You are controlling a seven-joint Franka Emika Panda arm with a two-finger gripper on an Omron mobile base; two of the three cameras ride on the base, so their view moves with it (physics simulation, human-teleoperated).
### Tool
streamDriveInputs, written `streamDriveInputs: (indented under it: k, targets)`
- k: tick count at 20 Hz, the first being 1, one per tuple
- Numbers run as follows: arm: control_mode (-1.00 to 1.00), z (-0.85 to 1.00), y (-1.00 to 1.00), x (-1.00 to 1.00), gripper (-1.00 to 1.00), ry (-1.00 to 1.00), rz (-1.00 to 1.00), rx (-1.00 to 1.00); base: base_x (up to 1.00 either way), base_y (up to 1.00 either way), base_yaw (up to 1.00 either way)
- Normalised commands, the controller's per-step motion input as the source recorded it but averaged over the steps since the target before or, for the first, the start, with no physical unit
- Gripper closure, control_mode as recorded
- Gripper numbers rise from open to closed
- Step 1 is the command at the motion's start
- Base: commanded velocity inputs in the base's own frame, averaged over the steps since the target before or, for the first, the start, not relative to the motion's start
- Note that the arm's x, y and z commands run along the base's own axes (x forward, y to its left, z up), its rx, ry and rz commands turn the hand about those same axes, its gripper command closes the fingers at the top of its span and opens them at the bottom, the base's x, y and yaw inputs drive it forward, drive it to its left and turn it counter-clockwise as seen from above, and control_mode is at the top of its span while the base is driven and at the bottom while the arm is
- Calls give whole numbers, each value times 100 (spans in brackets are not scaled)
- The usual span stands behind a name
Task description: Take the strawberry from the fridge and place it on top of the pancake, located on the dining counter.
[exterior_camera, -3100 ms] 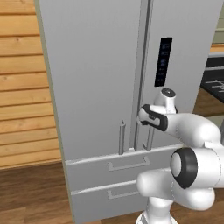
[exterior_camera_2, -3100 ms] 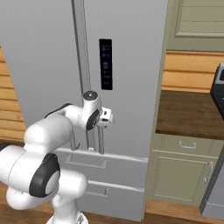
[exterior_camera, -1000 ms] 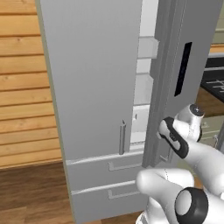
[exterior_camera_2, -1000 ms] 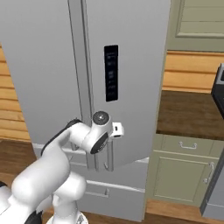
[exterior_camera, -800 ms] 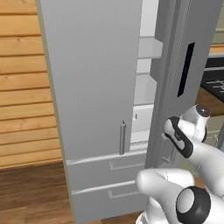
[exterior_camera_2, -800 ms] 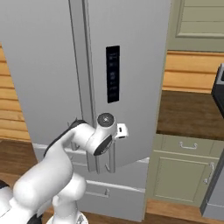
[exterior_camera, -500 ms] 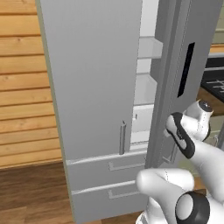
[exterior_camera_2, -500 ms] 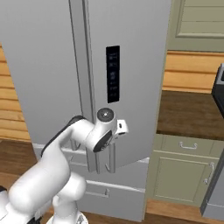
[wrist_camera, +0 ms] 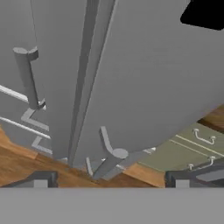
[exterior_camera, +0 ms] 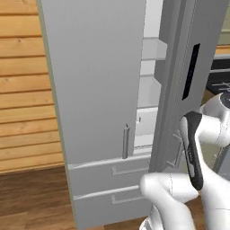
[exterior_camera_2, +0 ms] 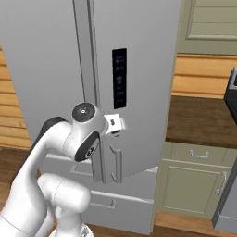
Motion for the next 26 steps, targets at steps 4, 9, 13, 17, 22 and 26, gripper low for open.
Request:
streamDriveInputs:
  k: [4, 9, 13, 17, 22, 26]
  targets:
    - [-100, 43, 51, -100, -100, -11, -4, -21, 0, 0, 0]
    - [-100, 21, 78, -85, -100, -7, -3, -28, 0, 0, 0]
    - [-100, 26, 100, -34, -100, -3, -3, -32, 0, 0, 0]
    - [-100, 4, 100, 24, -100, 0, 0, -32, 0, 0, 0]
    - [-100, -3, 82, 77, -100, -1, 0, -23, 0, 0, 0]
    - [-100, 0, 38, 86, -100, 0, 0, -17, 0, 0, 0]
